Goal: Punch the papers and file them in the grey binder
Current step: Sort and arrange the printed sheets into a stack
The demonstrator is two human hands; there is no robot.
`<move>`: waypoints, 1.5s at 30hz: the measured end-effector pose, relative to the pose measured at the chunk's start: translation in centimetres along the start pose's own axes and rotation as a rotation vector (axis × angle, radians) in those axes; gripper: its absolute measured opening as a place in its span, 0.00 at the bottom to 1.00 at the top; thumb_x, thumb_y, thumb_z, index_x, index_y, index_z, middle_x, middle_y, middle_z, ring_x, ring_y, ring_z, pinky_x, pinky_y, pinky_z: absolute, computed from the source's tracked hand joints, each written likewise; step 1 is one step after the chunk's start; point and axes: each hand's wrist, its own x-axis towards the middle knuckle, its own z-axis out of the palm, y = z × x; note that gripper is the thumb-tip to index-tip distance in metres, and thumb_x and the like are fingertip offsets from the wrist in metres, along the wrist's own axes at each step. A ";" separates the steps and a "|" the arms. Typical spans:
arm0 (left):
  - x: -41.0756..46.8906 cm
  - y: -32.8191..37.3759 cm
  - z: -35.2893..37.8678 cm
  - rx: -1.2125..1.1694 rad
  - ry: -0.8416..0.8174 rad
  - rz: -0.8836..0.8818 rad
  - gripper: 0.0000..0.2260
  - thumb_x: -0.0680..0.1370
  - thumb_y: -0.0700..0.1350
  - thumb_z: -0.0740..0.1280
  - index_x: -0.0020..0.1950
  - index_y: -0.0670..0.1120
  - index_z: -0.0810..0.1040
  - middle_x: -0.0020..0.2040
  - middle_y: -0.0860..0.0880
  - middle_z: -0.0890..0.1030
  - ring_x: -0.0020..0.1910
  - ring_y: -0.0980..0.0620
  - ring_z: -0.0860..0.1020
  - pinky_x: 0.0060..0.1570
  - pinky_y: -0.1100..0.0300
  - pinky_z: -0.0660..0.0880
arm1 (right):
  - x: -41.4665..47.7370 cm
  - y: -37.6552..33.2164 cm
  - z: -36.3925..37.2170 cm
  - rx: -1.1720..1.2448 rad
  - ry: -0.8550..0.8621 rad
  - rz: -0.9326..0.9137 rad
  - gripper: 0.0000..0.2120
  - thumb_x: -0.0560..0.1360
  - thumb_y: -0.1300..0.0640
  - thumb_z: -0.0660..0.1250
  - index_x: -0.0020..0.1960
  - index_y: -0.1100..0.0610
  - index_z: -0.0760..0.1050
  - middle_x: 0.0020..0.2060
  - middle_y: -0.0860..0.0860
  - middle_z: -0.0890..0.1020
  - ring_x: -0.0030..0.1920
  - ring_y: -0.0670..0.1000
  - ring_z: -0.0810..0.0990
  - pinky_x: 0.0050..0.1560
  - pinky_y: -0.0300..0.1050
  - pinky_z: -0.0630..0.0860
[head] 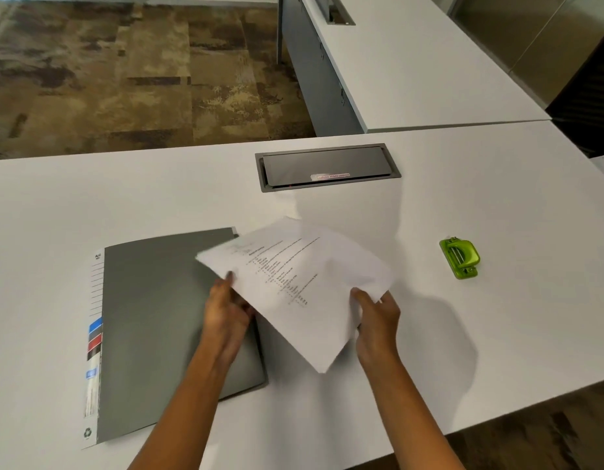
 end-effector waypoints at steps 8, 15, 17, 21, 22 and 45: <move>2.2 5.9 -3.0 -0.016 -0.192 -0.268 0.22 0.72 0.59 0.66 0.60 0.47 0.78 0.58 0.44 0.82 0.55 0.45 0.81 0.48 0.48 0.80 | 3.7 -3.7 -2.9 -0.271 -0.166 -0.096 0.15 0.69 0.67 0.69 0.53 0.56 0.79 0.47 0.53 0.84 0.48 0.55 0.82 0.49 0.46 0.76; 2.2 5.2 0.5 0.918 -0.154 0.180 0.13 0.80 0.43 0.63 0.62 0.40 0.75 0.52 0.46 0.82 0.38 0.59 0.82 0.38 0.66 0.77 | 4.7 -3.6 -3.1 -0.436 -0.115 -0.265 0.15 0.71 0.64 0.70 0.57 0.53 0.76 0.51 0.52 0.82 0.51 0.55 0.80 0.50 0.48 0.77; 1.8 4.2 1.1 0.847 -0.086 0.312 0.12 0.80 0.43 0.63 0.62 0.42 0.74 0.56 0.44 0.81 0.49 0.50 0.82 0.49 0.57 0.78 | 4.1 -3.3 -2.8 -0.377 -0.077 -0.352 0.15 0.72 0.63 0.70 0.57 0.54 0.76 0.50 0.52 0.82 0.49 0.54 0.81 0.48 0.46 0.78; 0.1 2.3 3.1 0.652 -0.157 0.438 0.10 0.79 0.40 0.62 0.57 0.54 0.74 0.54 0.53 0.81 0.51 0.56 0.81 0.49 0.61 0.79 | 2.8 -2.8 -2.5 -0.185 0.002 -0.496 0.16 0.73 0.64 0.70 0.58 0.50 0.75 0.50 0.46 0.81 0.50 0.45 0.81 0.47 0.35 0.78; -0.1 1.9 3.6 0.623 -0.171 0.452 0.11 0.79 0.40 0.62 0.56 0.55 0.73 0.54 0.54 0.80 0.51 0.58 0.81 0.48 0.63 0.79 | 2.6 -2.8 -2.5 -0.143 0.024 -0.512 0.17 0.73 0.64 0.70 0.57 0.49 0.74 0.50 0.45 0.81 0.51 0.45 0.81 0.47 0.34 0.78; 2.0 -0.6 4.5 0.647 -0.094 0.470 0.21 0.77 0.48 0.66 0.68 0.43 0.69 0.61 0.47 0.78 0.62 0.50 0.76 0.64 0.52 0.72 | 4.8 -0.4 -4.2 -0.073 0.082 -0.483 0.17 0.74 0.63 0.69 0.59 0.46 0.73 0.52 0.45 0.81 0.55 0.47 0.80 0.51 0.36 0.76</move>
